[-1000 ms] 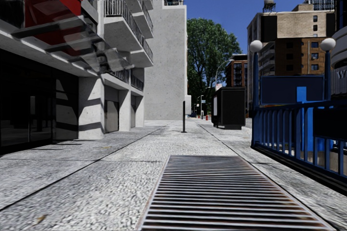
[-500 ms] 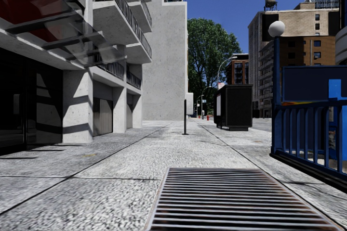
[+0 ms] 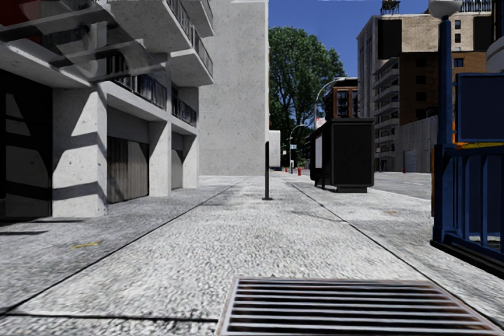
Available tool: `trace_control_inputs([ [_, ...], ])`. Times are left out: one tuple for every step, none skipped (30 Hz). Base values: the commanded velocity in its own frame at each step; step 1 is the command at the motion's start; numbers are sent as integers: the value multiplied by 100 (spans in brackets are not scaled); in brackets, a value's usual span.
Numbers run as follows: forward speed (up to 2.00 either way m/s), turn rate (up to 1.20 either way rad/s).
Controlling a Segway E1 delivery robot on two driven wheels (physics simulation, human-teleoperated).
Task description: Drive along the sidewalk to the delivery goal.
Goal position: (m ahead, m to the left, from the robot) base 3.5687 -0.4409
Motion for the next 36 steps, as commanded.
trace_control_inputs([
  [176, -57],
  [176, -57],
  [176, -57],
  [176, -57],
  [176, -57],
  [176, -52],
  [176, -37],
  [176, -16],
  [176, -16],
  [176, 0],
  [175, 0],
  [175, 0],
  [175, 0],
  [175, 0],
  [175, 0],
  [175, 0],
  [175, 0],
  [175, 0],
  [175, 0],
  [175, 0],
  [175, 0],
  [174, -18],
  [172, -35],
  [169, -46],
  [169, -46],
  [167, -47],
  [166, -45],
  [166, -31],
  [166, -5],
  [166, -5],
  [165, 0],
  [165, 0],
  [164, 0],
  [164, 0],
  [164, 0],
  [164, 0],
])
